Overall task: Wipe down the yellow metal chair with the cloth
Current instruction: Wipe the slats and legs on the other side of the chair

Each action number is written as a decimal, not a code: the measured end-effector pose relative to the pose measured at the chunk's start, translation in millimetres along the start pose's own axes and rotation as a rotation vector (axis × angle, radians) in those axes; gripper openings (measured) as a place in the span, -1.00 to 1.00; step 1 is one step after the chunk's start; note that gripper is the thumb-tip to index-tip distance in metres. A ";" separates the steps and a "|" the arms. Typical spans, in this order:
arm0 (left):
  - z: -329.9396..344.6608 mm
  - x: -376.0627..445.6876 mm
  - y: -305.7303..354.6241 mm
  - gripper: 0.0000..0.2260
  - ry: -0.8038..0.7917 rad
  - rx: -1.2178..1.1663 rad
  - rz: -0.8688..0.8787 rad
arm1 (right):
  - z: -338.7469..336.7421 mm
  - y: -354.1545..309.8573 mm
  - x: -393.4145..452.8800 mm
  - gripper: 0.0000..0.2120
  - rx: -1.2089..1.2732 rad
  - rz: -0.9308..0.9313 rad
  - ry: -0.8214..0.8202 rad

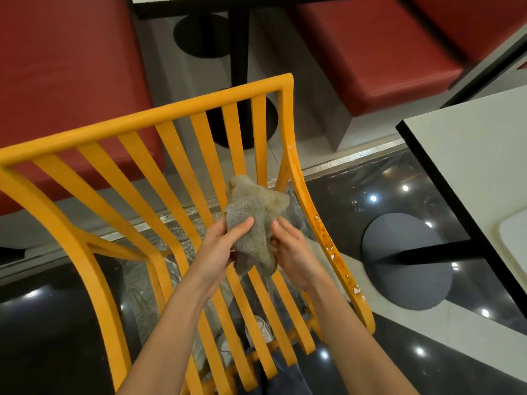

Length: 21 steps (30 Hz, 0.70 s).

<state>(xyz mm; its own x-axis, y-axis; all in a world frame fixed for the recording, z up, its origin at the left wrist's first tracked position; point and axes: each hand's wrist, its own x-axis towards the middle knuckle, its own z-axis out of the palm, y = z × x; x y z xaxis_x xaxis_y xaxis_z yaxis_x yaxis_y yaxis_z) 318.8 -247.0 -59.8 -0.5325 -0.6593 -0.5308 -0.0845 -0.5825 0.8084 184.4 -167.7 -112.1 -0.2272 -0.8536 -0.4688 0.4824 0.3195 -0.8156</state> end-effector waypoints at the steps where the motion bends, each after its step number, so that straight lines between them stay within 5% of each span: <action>1: -1.8 0.3 -0.1 -0.77 0.016 0.076 0.060 | -1.6 -2.6 0.5 -0.62 0.014 -0.068 0.021; 6: -15.7 6.1 -21.0 -0.66 0.288 0.357 0.308 | -13.8 -2.1 -2.6 -0.84 -0.144 -0.351 0.282; 10: -9.7 3.9 -29.4 -0.87 0.508 0.279 0.277 | -23.4 5.7 -4.5 -0.68 -0.267 -0.416 0.376; 15: -8.8 -6.9 -3.5 -0.93 0.215 0.045 0.469 | -20.6 -35.1 -35.5 -0.73 -0.303 -0.618 0.246; 18: 1.5 -15.7 26.3 -0.78 0.085 -0.060 0.566 | -16.3 -75.1 -51.3 -0.76 -0.289 -0.735 0.209; 21: 13.8 -13.0 48.4 -0.70 -0.007 -0.031 0.583 | -11.1 -87.3 -43.7 -0.49 -0.020 -0.647 0.082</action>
<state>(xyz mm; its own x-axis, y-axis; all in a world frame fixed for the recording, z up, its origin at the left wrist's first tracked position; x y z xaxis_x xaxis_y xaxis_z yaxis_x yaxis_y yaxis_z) 310.0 -260.0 -10.2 -0.4894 -0.8721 0.0013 0.2486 -0.1381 0.9587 142.9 -153.7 -24.1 -0.5309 -0.8420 0.0954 0.2110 -0.2404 -0.9475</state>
